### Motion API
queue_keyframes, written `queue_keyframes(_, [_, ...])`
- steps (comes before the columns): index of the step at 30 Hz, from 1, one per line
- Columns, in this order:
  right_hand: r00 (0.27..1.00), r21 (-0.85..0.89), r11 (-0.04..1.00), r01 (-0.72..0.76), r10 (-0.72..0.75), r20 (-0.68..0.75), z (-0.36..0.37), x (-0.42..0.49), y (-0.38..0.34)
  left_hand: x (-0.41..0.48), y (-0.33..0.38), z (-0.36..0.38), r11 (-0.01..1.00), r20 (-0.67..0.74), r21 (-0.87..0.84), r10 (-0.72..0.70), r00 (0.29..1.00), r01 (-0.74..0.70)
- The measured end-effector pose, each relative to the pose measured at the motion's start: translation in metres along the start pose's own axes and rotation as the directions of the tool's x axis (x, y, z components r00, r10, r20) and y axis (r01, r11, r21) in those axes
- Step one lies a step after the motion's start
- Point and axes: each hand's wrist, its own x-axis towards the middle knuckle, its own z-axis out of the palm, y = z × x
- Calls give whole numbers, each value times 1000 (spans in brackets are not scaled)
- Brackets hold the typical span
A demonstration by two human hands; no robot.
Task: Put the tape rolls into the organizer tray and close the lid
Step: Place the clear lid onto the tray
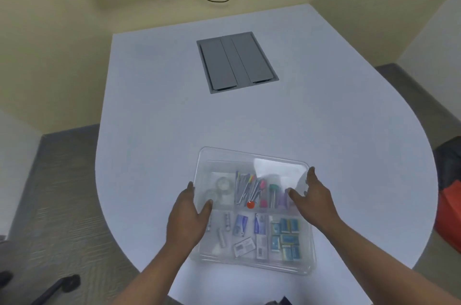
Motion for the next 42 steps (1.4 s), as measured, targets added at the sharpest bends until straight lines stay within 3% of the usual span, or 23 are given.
queue_keyframes(5, [998,-110,993,-29,22,-59,5,13,-7,6,-14,4,994,139,91,45,989,-58])
queue_keyframes(12, [995,-343,937,61,-31,94,0,15,-8,24,-21,-5,899,199,366,177,964,-241])
queue_keyframes(16, [971,-428,891,154,-56,233,2,6,-6,34,-23,-9,800,474,408,227,851,-441])
queue_keyframes(18, [961,-483,855,187,-57,271,3,3,-7,36,-23,-10,727,537,474,209,818,-497])
queue_keyframes(23, [959,-630,752,196,-12,284,6,2,-7,39,-23,-12,710,588,500,142,796,-496])
queue_keyframes(33, [948,-676,697,239,-15,319,-2,29,-21,56,-3,-7,696,613,511,116,781,-504])
queue_keyframes(42, [898,-714,596,369,-30,439,-10,5,5,61,-15,-14,578,641,586,98,762,-567])
